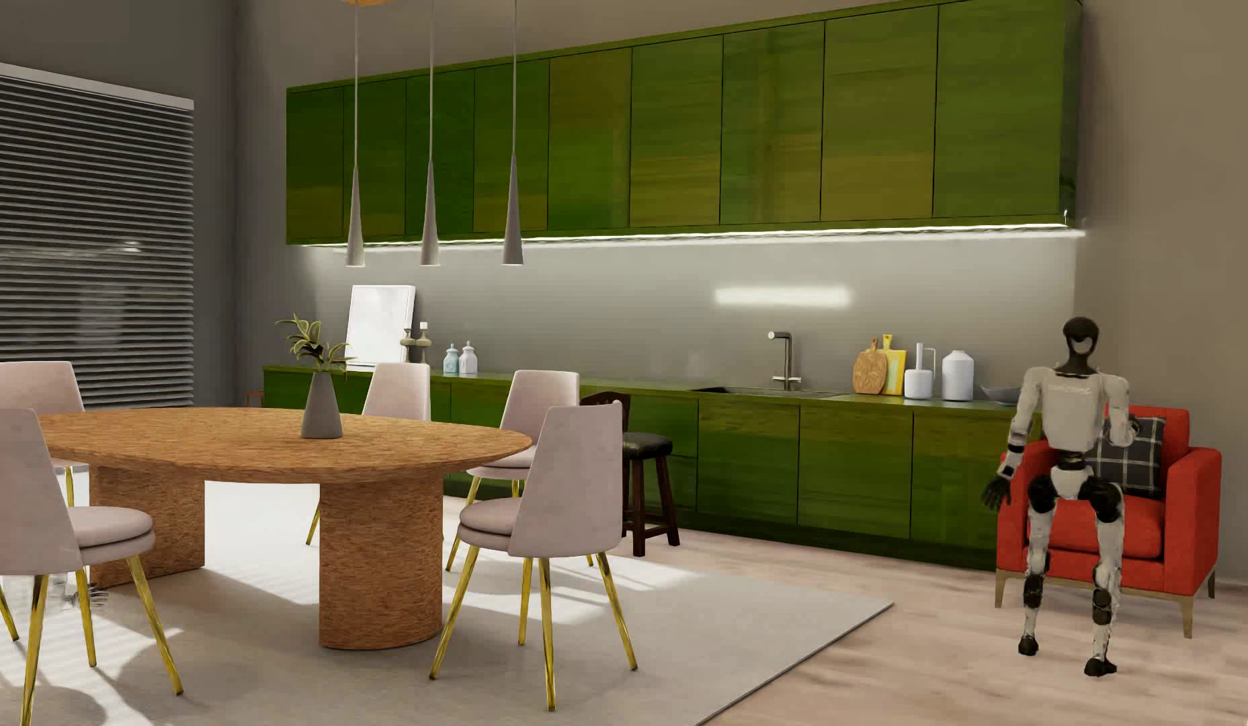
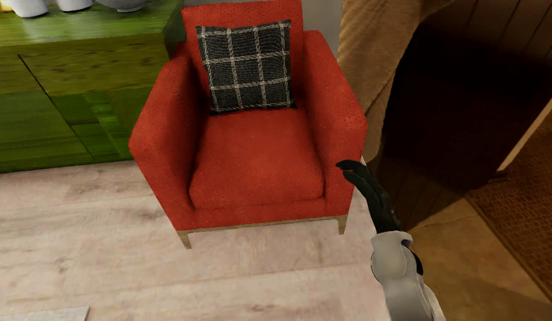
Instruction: Walk to the armchair
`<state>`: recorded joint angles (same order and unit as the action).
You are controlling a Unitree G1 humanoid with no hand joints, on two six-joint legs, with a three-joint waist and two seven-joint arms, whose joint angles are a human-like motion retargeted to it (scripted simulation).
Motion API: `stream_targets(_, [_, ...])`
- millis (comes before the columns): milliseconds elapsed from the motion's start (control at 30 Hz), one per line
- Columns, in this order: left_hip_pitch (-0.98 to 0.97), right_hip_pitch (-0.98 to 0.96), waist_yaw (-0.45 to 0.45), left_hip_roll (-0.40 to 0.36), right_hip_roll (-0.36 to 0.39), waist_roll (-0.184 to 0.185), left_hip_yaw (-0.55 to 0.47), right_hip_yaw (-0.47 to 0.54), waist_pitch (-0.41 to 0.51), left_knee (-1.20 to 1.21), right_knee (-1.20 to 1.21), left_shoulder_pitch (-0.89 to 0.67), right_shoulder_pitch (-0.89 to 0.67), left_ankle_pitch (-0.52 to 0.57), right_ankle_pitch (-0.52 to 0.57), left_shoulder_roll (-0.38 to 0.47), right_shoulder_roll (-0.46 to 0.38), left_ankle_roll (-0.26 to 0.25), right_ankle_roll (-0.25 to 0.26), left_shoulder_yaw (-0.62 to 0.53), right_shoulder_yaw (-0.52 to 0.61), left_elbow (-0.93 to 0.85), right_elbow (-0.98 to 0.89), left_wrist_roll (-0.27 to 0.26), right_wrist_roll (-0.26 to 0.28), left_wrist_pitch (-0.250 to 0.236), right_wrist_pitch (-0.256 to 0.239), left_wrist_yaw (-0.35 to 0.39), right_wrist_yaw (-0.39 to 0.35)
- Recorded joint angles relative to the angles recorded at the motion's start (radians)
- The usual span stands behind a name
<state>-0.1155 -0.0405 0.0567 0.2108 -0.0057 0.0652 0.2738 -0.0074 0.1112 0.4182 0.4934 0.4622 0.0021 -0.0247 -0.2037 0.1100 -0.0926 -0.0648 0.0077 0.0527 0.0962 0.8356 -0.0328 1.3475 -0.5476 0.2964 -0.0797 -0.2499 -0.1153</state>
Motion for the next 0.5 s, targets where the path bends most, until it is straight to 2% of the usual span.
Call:
stream_targets(33, [0.030,0.000,-0.005,-0.006,-0.001,0.001,0.023,0.013,-0.001,-0.035,0.009,0.008,0.005,-0.017,0.015,-0.034,-0.010,0.009,0.006,0.049,-0.024,-0.019,0.013,-0.027,0.025,-0.027,0.017,-0.008,-0.013])
stream_targets(67, [0.055,-0.015,-0.011,-0.016,-0.006,-0.003,0.039,0.024,0.002,-0.064,0.049,-0.006,0.015,-0.019,0.042,-0.081,-0.019,0.014,0.012,0.119,-0.054,-0.034,0.046,-0.078,0.009,-0.002,0.044,-0.013,-0.023])
stream_targets(100, [0.067,-0.054,-0.015,-0.025,-0.011,-0.011,0.052,0.039,0.008,-0.073,0.122,-0.038,0.028,-0.025,0.077,-0.129,-0.013,0.019,0.023,0.180,-0.087,-0.056,0.110,-0.120,-0.031,0.061,0.088,0.018,-0.035])
stream_targets(133, [0.065,-0.110,-0.019,-0.031,-0.017,-0.022,0.061,0.054,0.014,-0.059,0.217,-0.076,0.036,-0.045,0.118,-0.166,0.006,0.022,0.043,0.207,-0.118,-0.090,0.209,-0.130,-0.070,0.117,0.155,0.093,-0.039])
stream_targets(167, [0.062,-0.163,-0.020,-0.038,-0.024,-0.032,0.070,0.065,0.018,-0.049,0.303,-0.121,0.039,-0.063,0.153,-0.190,0.024,0.028,0.097,0.212,-0.149,-0.123,0.336,-0.134,-0.098,0.141,0.243,0.172,-0.027])
stream_targets(200, [0.064,-0.201,-0.017,-0.049,-0.033,-0.041,0.073,0.075,0.020,-0.051,0.368,-0.173,0.040,-0.076,0.169,-0.200,0.032,0.035,0.164,0.203,-0.173,-0.150,0.483,-0.145,-0.118,0.139,0.337,0.228,0.004])
stream_targets(233, [0.070,-0.221,-0.014,-0.063,-0.048,-0.049,0.074,0.086,0.020,-0.056,0.395,-0.231,0.041,-0.085,0.143,-0.200,0.023,0.039,0.185,0.191,-0.180,-0.172,0.648,-0.165,-0.146,0.119,0.420,0.254,0.063])
stream_targets(267, [0.078,-0.218,-0.009,-0.081,-0.100,-0.058,0.067,0.052,0.018,-0.071,0.364,-0.291,0.055,-0.088,0.081,-0.188,0.000,0.045,0.160,0.182,-0.153,-0.186,0.815,-0.194,-0.204,0.075,0.478,0.250,0.152])
stream_targets(300, [0.089,-0.189,-0.004,-0.103,-0.165,-0.068,0.054,-0.014,0.014,-0.097,0.272,-0.361,0.085,-0.085,0.029,-0.168,-0.026,0.049,0.108,0.169,-0.045,-0.188,0.954,-0.226,-0.331,0.019,0.482,0.224,0.286])
stream_targets(333, [0.099,-0.140,-0.001,-0.128,-0.207,-0.079,0.036,-0.069,0.008,-0.125,0.134,-0.426,0.129,-0.081,0.012,-0.144,-0.047,0.049,0.068,0.148,0.083,-0.191,1.025,-0.247,-0.472,-0.039,0.399,0.192,0.422])
stream_targets(367, [0.111,-0.085,-0.004,-0.150,-0.209,-0.091,0.021,-0.078,0.000,-0.156,-0.021,-0.475,0.182,-0.076,0.036,-0.120,-0.047,0.052,0.109,0.122,0.108,-0.209,1.036,-0.254,-0.527,-0.085,0.319,0.175,0.496])
stream_targets(400, [0.121,-0.046,-0.009,-0.169,-0.222,-0.104,0.014,-0.083,-0.008,-0.175,-0.087,-0.504,0.242,-0.075,0.017,-0.099,-0.025,0.052,0.123,0.094,0.023,-0.247,1.018,-0.247,-0.488,-0.117,0.297,0.179,0.502])
stream_targets(467, [0.145,0.001,-0.021,-0.187,-0.237,-0.121,0.012,-0.100,-0.020,-0.206,-0.159,-0.514,0.336,-0.075,0.024,-0.075,0.046,0.051,0.144,0.066,-0.194,-0.340,0.961,-0.244,-0.361,-0.147,0.321,0.254,0.431])
stream_targets(500, [0.150,0.011,-0.027,-0.187,-0.238,-0.125,0.014,-0.103,-0.023,-0.207,-0.171,-0.505,0.364,-0.079,0.031,-0.084,0.072,0.049,0.146,0.073,-0.247,-0.365,0.919,-0.265,-0.347,-0.151,0.325,0.308,0.371])
